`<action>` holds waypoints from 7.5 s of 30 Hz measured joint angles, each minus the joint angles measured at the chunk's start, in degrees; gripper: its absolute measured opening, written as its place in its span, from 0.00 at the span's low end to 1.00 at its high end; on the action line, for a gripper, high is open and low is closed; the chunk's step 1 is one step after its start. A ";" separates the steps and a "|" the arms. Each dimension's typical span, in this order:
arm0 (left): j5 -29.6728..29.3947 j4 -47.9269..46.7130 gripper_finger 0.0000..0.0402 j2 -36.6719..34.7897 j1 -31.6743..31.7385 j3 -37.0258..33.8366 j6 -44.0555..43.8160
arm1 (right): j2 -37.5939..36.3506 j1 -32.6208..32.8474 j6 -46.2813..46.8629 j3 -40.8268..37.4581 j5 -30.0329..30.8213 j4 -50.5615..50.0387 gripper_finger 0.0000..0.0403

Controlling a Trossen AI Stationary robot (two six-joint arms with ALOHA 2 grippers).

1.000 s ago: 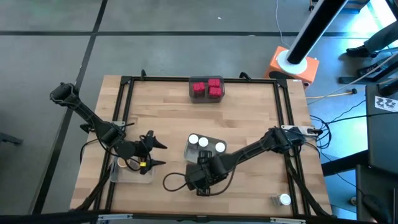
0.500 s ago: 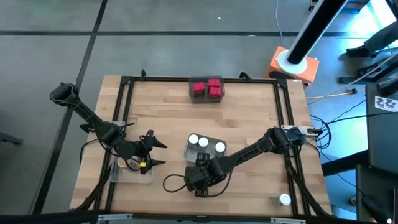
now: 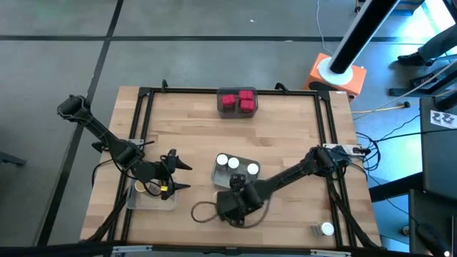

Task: Sort spices by type
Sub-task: Put the brown seasoning bottle into the transparent bin, then put the white seasoning bottle into the gray bin

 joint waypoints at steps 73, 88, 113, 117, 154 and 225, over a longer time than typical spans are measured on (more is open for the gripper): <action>18.49 -24.40 0.63 48.38 6.86 45.62 4.55 | -3.49 26.25 64.20 -30.73 38.74 4.27 0.94; 11.45 -43.60 0.64 28.27 -4.94 45.70 -9.20 | -3.49 25.46 60.95 -30.66 42.59 5.62 0.94; 3.22 -61.18 0.64 24.33 -30.59 30.11 -46.64 | -3.49 24.63 60.90 -30.66 42.82 6.65 0.94; 3.14 -58.46 0.65 24.33 -31.64 27.34 -47.76 | -3.49 23.67 60.92 -30.66 41.69 6.71 0.94; 5.68 -56.01 0.81 20.32 -31.47 26.62 -49.40 | -3.47 21.72 60.82 -30.66 36.88 7.23 0.94; -10.40 -36.88 0.80 15.40 -12.50 26.11 -20.18 | -18.99 34.88 90.63 -27.22 -27.44 -19.04 0.94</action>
